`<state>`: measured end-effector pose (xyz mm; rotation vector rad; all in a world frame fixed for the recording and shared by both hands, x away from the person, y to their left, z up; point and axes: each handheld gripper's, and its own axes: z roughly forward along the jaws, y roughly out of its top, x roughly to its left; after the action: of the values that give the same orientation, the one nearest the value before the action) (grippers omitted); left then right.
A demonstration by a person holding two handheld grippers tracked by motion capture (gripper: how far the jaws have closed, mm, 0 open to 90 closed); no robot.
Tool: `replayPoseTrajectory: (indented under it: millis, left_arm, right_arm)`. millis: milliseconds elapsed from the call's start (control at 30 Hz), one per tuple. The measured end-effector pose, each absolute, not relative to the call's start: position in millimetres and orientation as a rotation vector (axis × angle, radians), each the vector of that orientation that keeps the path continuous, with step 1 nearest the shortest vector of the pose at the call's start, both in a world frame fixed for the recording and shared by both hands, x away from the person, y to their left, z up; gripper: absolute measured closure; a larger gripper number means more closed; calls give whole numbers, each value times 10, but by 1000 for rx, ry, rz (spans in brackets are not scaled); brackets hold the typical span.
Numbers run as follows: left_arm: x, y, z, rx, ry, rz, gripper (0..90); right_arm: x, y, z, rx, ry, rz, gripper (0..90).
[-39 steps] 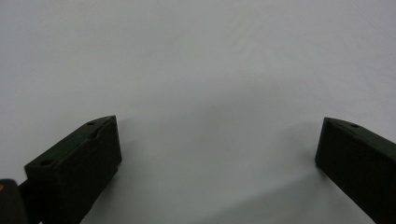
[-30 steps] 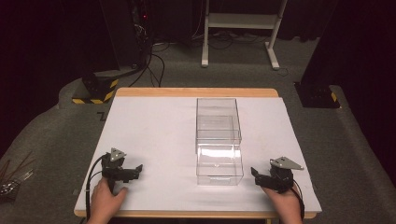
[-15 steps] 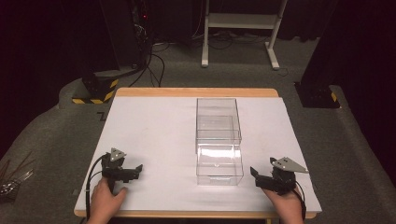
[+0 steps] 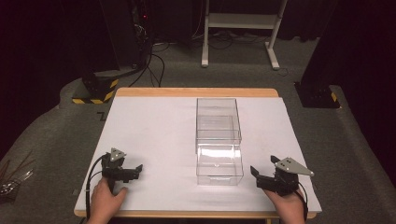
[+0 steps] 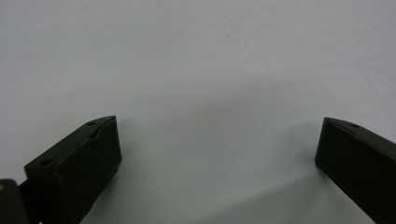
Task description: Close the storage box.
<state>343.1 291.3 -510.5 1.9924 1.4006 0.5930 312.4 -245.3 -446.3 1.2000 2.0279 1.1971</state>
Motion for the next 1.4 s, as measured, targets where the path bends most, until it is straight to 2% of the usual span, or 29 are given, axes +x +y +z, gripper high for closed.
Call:
replayPoseTrajectory:
  millis: [600,1400]
  left_arm:
    - [3431,2913,-5105,1993,1401,594,4]
    - [3431,2913,-5105,1993,1400,594,4]
  right_arm:
    - [2986,-2374,-4296,1135,2013,1293,135]
    - [2905,-2137,-4385,1067,2091,1332,141]
